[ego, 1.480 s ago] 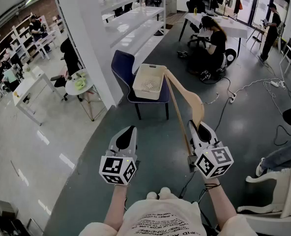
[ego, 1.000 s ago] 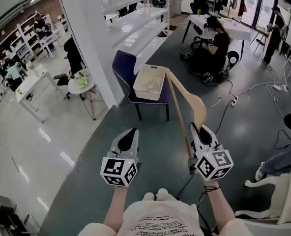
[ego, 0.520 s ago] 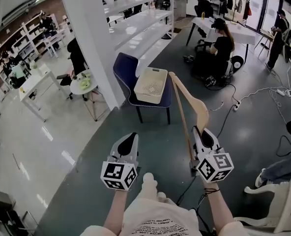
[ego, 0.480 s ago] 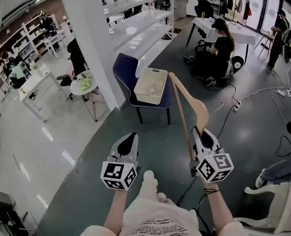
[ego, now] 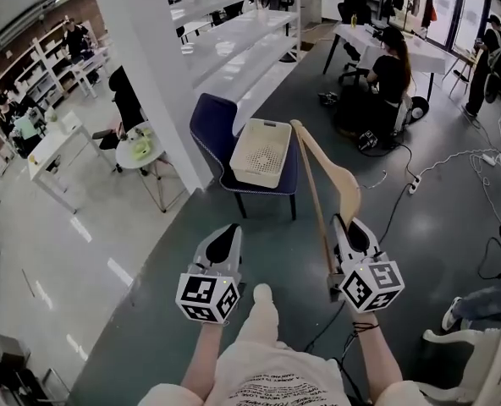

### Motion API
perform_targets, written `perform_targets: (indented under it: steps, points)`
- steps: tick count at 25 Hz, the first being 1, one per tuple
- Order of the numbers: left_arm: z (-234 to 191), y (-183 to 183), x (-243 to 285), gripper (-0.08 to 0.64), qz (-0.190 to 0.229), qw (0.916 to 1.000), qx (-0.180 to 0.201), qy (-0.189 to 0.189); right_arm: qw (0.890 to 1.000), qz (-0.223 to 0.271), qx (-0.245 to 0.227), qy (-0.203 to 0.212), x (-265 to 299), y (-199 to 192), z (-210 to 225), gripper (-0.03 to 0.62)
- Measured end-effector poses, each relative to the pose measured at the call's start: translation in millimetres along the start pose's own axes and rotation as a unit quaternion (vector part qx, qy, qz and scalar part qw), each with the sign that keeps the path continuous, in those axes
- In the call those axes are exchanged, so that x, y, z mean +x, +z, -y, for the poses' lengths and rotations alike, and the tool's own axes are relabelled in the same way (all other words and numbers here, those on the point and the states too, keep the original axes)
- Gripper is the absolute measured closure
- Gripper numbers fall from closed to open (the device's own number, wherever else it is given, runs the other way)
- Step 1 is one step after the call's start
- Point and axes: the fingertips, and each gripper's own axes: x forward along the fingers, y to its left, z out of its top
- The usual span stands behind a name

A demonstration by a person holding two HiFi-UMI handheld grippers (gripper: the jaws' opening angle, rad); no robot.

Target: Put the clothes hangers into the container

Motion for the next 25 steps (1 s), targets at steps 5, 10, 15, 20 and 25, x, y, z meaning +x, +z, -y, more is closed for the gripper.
perform_targets:
  steps: [5,10,15,20,25]
  points:
    - [-46.1,-1.2,62.2,0.537,-0.010,0.9999,-0.011,-0.004,1.000,-0.018,0.015,-0.011,68.3,-13.4,21.4,0.540]
    - [-95.0,0.6,121.8,0.537,-0.021,0.9996,-0.020,-0.006,0.999,-0.035,0.027,-0.028,138.2,-18.6,45.1,0.540]
    - [-129.3,1.8,165.2,0.537,-0.022,0.9992,-0.030,-0.017,0.998,-0.041,0.033,-0.041,189.7,-22.3,57.2,0.540]
    - [-153.7,0.4,196.6,0.537,-0.024,0.9990,-0.034,-0.015,0.998,-0.048,0.038,-0.034,232.9,-25.6,60.6,0.540]
    - [-169.0,-6.7,230.2,0.537,-0.030,0.9981,-0.053,-0.014,0.997,-0.058,0.049,-0.031,272.2,-30.4,75.4,0.540]
